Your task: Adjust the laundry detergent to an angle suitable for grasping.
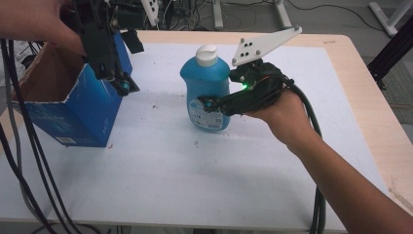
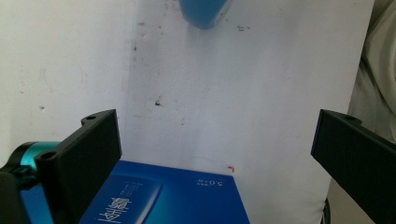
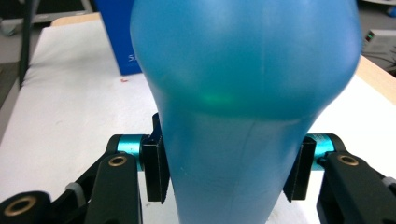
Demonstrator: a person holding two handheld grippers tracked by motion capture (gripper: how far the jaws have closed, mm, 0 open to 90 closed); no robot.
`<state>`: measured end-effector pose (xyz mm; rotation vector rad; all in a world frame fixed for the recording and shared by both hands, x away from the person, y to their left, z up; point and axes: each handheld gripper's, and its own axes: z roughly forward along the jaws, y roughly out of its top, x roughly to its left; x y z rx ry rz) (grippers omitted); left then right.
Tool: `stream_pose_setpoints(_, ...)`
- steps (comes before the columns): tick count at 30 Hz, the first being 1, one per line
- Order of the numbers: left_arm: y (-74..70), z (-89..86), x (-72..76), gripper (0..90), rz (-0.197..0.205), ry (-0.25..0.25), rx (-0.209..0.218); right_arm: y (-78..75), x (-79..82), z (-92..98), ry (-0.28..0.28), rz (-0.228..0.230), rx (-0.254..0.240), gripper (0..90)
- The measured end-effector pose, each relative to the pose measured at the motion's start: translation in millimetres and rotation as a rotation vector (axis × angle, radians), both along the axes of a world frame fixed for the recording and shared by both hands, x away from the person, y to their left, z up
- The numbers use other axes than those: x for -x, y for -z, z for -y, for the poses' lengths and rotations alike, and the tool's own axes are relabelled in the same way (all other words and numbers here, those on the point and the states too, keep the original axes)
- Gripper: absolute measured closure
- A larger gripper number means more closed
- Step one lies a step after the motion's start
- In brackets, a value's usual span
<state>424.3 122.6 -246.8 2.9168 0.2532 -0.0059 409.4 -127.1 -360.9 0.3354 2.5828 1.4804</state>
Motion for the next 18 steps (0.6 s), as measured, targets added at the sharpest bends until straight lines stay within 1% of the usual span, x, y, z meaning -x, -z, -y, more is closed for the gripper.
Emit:
stream_pose_setpoints(2, 0.3, 0.7, 0.0, 1.7, -0.001, -0.001, 0.000, -2.7, -0.5, 1.5, -0.029, 0.008, 0.006, 45.4)
stream_pose_setpoints(4, 0.3, 1.3, 0.0, 1.7, 0.001, 0.001, 0.000, -5.0, -2.0, 3.1, -0.062, 0.003, 0.006, 45.4)
stream_pose_setpoints(8, 0.5, 2.7, 0.3, 1.7, -0.001, 0.003, 0.001, -7.0, -4.8, 6.6, -0.098, -0.003, 0.002, 45.4)
stream_pose_setpoints(14, 1.3, 4.0, -0.4, 1.7, -0.001, 0.003, -0.002, -7.2, -9.9, 14.4, -0.123, -0.008, -0.007, 45.4)
stream_pose_setpoints(18, 1.5, 4.9, -0.6, 1.7, -0.001, 0.004, 0.000, -7.6, -13.4, 20.0, -0.124, -0.006, -0.003, 45.4)
